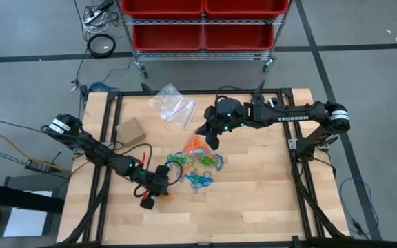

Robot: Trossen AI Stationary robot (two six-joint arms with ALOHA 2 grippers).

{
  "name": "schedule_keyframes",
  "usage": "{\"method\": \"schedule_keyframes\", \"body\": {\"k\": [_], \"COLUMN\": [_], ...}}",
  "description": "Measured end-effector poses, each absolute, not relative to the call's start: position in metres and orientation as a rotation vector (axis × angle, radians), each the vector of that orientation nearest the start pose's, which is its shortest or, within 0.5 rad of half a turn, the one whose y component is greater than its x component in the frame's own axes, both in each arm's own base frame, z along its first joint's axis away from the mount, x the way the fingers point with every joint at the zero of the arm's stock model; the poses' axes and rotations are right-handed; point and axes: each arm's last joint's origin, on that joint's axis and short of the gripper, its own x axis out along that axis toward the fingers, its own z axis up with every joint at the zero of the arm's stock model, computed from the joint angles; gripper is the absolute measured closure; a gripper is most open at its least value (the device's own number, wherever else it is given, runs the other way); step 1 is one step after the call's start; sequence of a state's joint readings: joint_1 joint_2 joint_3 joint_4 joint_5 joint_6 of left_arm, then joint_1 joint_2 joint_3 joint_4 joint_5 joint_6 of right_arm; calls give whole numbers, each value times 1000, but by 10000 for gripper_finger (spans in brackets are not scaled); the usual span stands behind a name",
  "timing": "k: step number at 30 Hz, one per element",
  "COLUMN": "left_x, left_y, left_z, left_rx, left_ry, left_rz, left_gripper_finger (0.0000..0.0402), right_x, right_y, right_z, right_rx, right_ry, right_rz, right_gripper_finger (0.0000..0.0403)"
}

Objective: Sort rubber bands
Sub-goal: Put the orange rubber band into the transparent zip bag

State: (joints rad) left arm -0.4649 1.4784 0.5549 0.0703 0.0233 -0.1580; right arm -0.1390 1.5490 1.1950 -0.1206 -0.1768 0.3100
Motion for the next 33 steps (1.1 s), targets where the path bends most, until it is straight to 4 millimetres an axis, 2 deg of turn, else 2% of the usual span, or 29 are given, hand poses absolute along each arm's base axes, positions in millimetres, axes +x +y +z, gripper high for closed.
{"method": "schedule_keyframes", "body": {"k": [4, 6, 14, 17, 19, 22, 30, 33], "left_x": [231, 235, 254, 255, 252, 253, 270, 277], "left_y": [-116, -117, -124, -123, -117, -111, -113, -112], "left_z": [139, 148, 218, 234, 225, 207, 173, 155], "left_rx": [87, 113, 229, 253, 264, 182, 86, 80], "left_ry": [857, 819, 597, 590, 704, 806, 817, 854], "left_rz": [-383, -388, -385, -375, -347, -320, -309, -290], "left_gripper_finger": [398, 399, 400, 400, 400, 391, 291, 267], "right_x": [348, 348, 348, 348, 348, 348, 348, 348], "right_y": [-44, -44, -44, -43, -44, -43, -44, -44], "right_z": [295, 295, 295, 294, 295, 294, 295, 296], "right_rx": [374, 373, 373, 370, 365, 361, 357, 356], "right_ry": [471, 471, 473, 475, 474, 476, 468, 464], "right_rz": [-35, -35, -35, -34, -33, -32, -30, -29], "right_gripper_finger": [403, 403, 403, 403, 403, 403, 403, 403]}}
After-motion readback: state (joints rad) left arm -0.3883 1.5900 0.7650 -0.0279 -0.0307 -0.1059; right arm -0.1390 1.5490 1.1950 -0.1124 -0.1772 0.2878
